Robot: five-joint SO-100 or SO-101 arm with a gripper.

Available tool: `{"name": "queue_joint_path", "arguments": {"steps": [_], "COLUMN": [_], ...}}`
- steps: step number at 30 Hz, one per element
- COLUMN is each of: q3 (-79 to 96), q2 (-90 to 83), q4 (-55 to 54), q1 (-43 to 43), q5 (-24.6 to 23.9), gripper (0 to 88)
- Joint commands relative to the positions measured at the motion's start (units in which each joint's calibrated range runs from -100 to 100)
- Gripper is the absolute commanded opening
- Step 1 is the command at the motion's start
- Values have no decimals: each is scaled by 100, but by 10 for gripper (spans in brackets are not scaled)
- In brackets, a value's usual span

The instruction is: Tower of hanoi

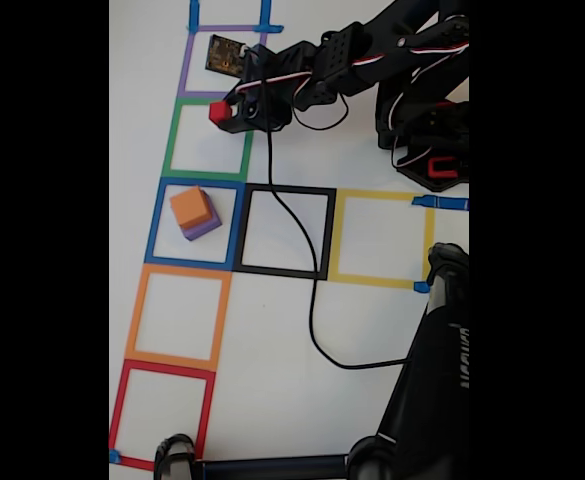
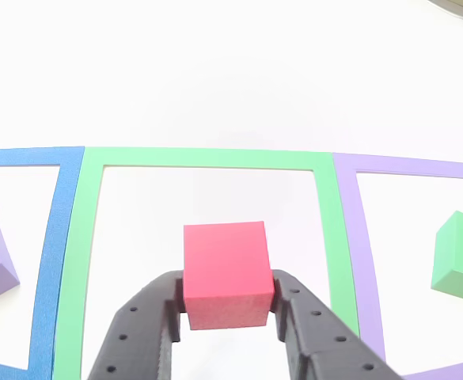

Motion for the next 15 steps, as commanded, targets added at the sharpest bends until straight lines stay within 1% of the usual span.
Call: {"name": "queue_joint_path", "arguments": {"steps": [1,4,8,15], "q3": [-55,-228,-509,-919], "q2": [1053,1860,2716,3645], "q4": [-1539,-2325,-3078,-3823], "q1": [-103,-75,31,98], "q5": [36,36,36,36], "gripper": [46,46,49,57]}}
